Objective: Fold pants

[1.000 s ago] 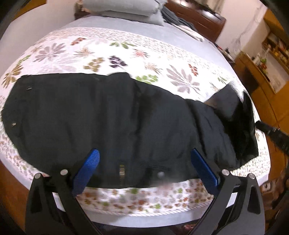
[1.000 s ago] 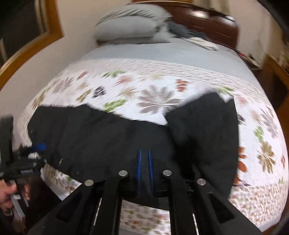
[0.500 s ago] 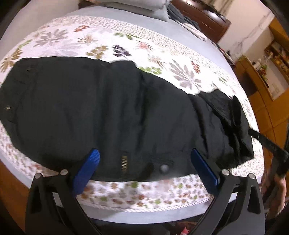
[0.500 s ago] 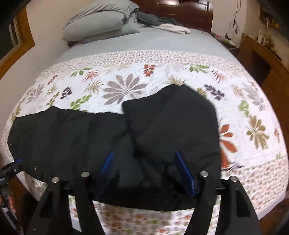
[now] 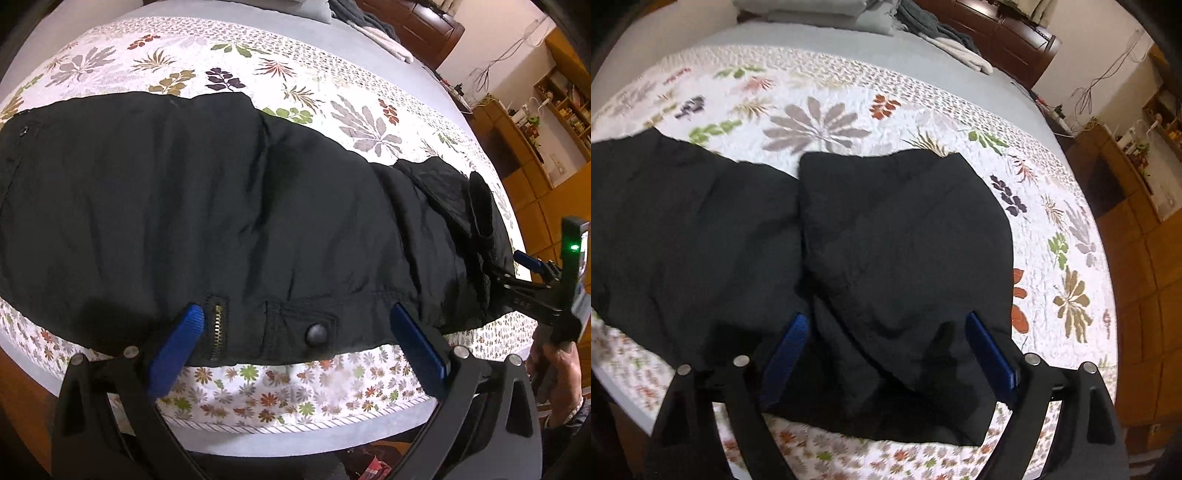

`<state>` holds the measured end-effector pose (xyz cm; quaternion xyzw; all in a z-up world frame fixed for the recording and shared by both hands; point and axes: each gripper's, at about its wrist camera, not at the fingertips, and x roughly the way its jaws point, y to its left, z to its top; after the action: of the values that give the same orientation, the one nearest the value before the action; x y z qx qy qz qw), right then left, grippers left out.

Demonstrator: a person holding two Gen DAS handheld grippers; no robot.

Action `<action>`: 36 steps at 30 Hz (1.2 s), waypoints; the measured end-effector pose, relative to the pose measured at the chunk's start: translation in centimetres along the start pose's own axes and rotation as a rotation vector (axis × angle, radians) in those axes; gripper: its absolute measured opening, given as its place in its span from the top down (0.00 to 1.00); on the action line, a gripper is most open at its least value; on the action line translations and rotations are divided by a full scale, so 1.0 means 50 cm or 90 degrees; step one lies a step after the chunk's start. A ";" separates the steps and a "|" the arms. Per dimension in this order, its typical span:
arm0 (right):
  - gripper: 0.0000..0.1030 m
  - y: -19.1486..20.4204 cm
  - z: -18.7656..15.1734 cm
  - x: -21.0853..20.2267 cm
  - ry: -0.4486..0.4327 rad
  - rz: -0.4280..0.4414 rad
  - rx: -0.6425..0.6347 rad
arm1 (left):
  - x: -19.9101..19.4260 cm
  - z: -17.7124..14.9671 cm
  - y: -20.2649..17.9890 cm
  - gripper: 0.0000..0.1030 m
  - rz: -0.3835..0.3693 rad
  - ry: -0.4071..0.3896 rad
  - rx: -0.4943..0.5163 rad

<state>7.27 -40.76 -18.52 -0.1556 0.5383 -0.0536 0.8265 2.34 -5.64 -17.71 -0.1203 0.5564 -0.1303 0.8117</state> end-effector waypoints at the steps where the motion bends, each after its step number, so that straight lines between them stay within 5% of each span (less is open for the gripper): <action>1: 0.19 -0.002 0.000 0.007 0.003 -0.005 0.001 | 0.000 0.000 0.001 0.03 0.001 0.000 -0.001; 5: 0.62 -0.040 -0.002 0.026 0.018 0.080 0.076 | 0.000 0.001 -0.003 0.03 0.009 0.002 0.006; 7: 0.70 -0.063 -0.007 0.024 0.015 0.122 0.117 | 0.002 0.001 -0.006 0.03 0.013 0.003 0.008; 24: 0.82 -0.293 -0.100 -0.019 -0.072 0.371 0.410 | 0.030 -0.006 -0.070 0.03 0.016 0.034 0.048; 30: 0.85 -0.434 -0.185 -0.010 -0.098 0.321 0.558 | 0.033 -0.010 -0.106 0.03 0.015 0.041 0.074; 34: 0.85 -0.508 -0.264 0.022 -0.060 0.259 0.626 | 0.032 -0.010 -0.134 0.03 0.004 0.039 0.091; 36: 0.65 -0.528 -0.310 0.051 -0.011 0.219 0.639 | 0.035 -0.010 -0.148 0.03 0.002 0.042 0.099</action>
<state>-3.65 -69.46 -18.19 0.3493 0.4574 -0.1674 0.8005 1.91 -13.20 -16.91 -0.0514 0.5710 -0.1756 0.8003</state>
